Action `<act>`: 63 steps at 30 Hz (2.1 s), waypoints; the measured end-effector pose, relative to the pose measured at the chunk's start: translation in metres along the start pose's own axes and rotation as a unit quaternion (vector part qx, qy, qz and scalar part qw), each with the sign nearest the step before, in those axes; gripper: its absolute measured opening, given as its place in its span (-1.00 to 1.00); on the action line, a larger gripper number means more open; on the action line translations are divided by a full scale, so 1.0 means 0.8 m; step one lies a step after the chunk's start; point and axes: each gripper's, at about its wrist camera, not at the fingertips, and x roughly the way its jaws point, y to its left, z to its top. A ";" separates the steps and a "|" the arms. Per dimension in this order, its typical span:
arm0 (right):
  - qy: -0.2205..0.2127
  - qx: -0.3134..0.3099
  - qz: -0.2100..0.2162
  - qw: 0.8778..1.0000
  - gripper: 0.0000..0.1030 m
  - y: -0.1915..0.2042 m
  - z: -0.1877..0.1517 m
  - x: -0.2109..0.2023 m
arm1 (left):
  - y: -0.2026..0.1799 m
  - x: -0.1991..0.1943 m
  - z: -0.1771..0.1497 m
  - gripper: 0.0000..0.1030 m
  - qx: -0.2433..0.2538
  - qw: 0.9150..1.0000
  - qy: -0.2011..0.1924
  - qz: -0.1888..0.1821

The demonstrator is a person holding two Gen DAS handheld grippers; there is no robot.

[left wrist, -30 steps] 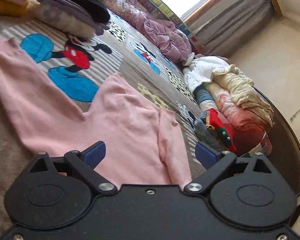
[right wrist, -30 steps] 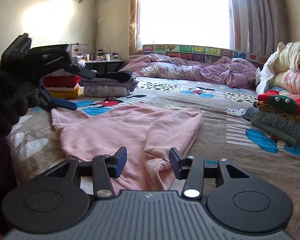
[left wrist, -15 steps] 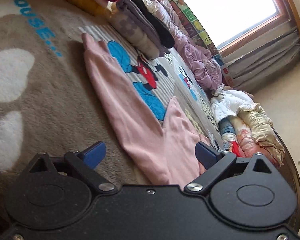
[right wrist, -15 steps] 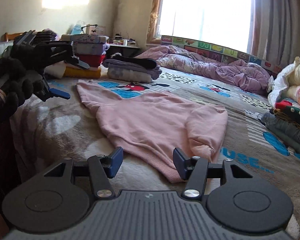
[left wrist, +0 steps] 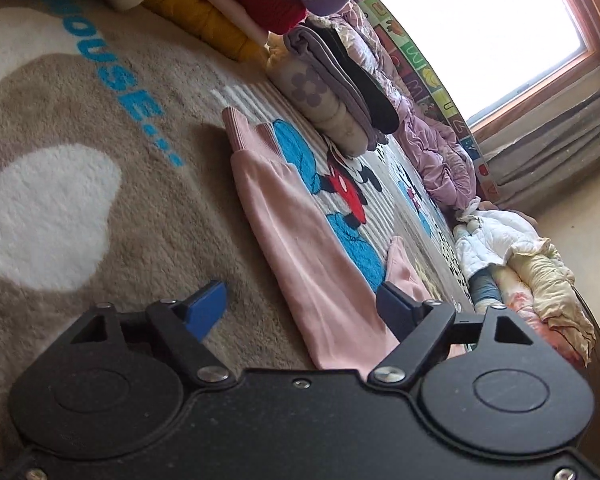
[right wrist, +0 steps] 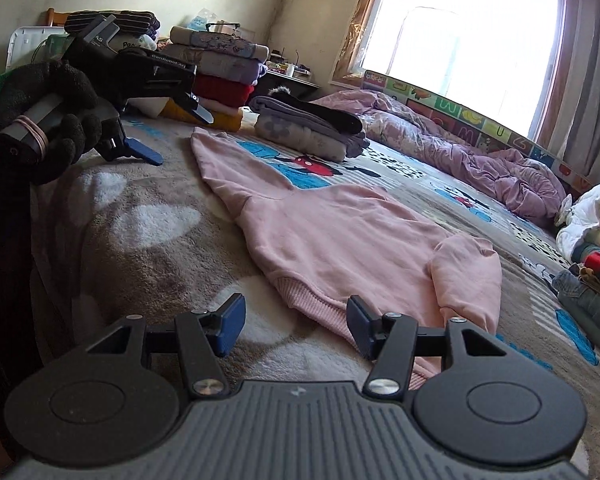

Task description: Fold clothes

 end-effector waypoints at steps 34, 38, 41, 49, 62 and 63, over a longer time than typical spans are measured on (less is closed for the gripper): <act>0.061 0.079 -0.119 0.988 -0.54 -0.141 -0.006 0.093 | -0.201 0.231 -0.105 -0.67 0.079 0.953 0.246 -0.155; 0.045 0.173 -0.096 0.979 -0.56 -0.167 -0.016 0.087 | -0.201 0.229 -0.107 -0.68 0.087 0.951 0.252 -0.156; 0.033 0.226 -0.083 0.970 -0.56 -0.180 -0.023 0.084 | -0.210 0.223 -0.110 -0.68 0.112 0.949 0.248 -0.159; 0.012 0.336 -0.059 0.940 -0.59 -0.209 -0.042 0.077 | -0.223 0.226 -0.131 -0.68 0.163 0.942 0.250 -0.152; 0.009 0.348 -0.058 0.936 -0.61 -0.209 -0.047 0.077 | -0.215 0.220 -0.123 -1.00 0.171 0.949 0.213 -0.156; 0.008 0.350 -0.058 0.935 -0.61 -0.210 -0.048 0.077 | -0.211 0.216 -0.116 -1.00 0.162 0.951 0.209 -0.161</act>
